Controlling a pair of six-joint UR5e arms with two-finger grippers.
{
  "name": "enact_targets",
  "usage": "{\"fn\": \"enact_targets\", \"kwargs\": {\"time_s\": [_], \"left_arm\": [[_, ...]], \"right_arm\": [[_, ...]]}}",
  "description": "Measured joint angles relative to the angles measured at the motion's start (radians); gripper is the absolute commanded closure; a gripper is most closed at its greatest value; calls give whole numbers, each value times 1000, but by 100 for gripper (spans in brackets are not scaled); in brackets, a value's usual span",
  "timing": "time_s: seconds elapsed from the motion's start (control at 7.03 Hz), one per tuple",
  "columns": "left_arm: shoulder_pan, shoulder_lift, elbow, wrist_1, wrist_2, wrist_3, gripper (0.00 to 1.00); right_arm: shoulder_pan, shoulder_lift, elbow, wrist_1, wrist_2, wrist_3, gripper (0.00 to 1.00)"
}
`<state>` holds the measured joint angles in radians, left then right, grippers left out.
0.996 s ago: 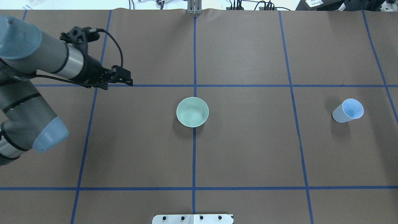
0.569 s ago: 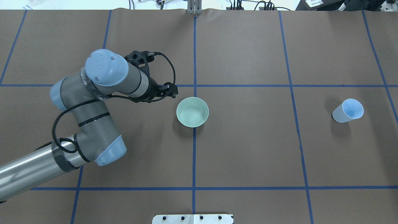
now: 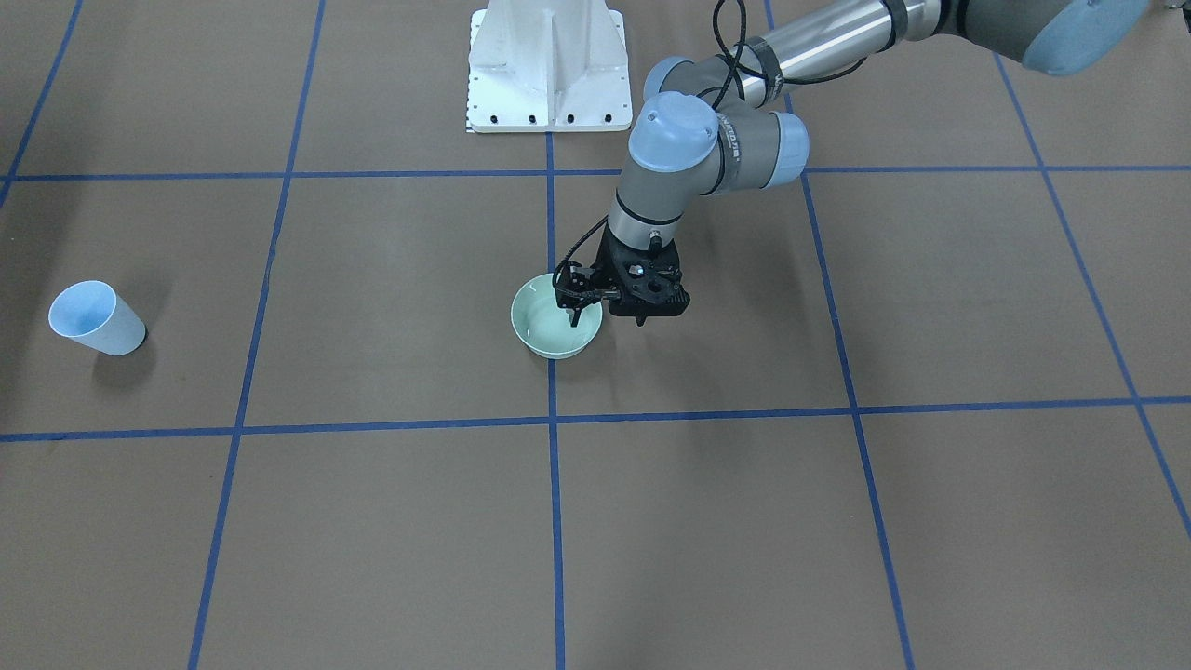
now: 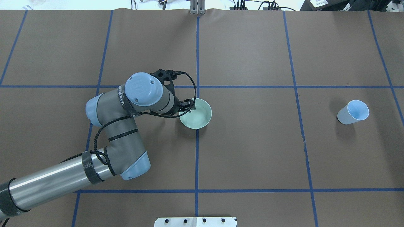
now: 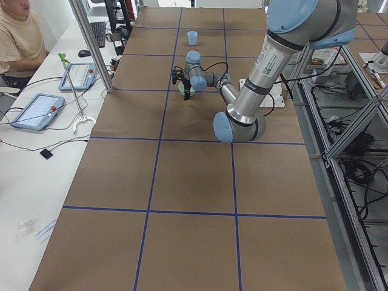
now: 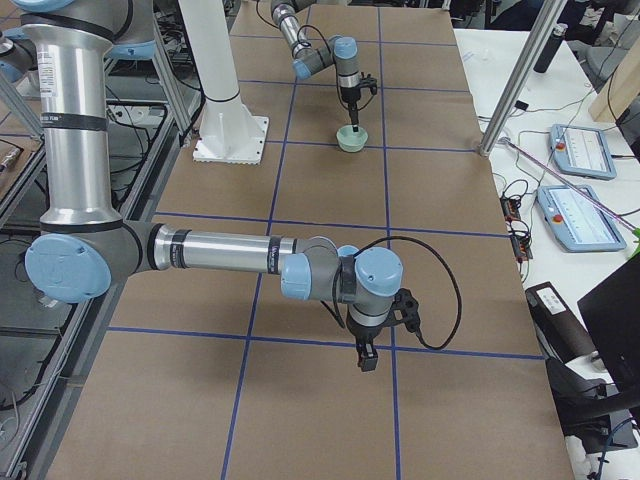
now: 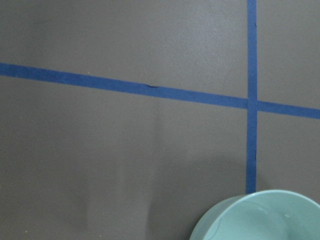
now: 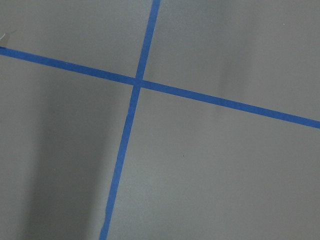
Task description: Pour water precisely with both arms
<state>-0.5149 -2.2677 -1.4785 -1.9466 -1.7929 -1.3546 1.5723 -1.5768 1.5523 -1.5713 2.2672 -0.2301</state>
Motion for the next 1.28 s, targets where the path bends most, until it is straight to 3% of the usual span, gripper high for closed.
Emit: {"fn": "enact_targets", "kwargs": {"time_s": [0.85,1.28], "left_arm": [[0,-8,-84,15,4,3,100],[-96,105,-186,31,-79,74,100]], "right_arm": [[0,3,2,1,0,0,0],[0,3,3,0,0,0,0]]}}
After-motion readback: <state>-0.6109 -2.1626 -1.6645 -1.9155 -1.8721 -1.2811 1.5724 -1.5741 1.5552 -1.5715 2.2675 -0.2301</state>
